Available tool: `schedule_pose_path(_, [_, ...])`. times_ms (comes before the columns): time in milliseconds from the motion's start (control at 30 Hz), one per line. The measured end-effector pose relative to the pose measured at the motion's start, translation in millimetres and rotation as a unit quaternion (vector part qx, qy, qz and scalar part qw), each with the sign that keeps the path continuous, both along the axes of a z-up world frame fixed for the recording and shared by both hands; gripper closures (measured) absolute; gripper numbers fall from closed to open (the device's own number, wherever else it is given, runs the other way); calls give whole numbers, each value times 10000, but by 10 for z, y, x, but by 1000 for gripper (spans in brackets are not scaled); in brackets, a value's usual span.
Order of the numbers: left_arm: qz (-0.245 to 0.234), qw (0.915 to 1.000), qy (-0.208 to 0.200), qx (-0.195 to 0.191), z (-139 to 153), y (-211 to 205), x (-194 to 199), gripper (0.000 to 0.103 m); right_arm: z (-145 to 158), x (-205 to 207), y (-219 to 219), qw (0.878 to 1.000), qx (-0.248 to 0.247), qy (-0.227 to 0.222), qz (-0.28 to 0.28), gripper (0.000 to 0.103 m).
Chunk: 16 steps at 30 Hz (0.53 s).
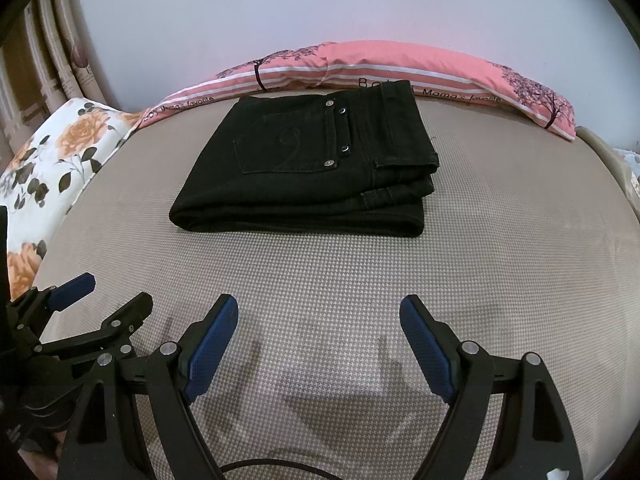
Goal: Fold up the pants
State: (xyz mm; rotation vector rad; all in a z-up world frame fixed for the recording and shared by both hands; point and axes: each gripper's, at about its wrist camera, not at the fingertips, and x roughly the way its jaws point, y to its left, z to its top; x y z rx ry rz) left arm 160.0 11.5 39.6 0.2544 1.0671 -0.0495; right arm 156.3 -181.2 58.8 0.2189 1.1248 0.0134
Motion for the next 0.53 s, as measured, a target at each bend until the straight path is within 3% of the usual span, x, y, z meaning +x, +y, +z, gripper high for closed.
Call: schedule_pose_path(533, [-79, 10000, 41, 25, -20, 15, 19, 27, -10, 1, 14, 10000, 12, 42, 6, 22])
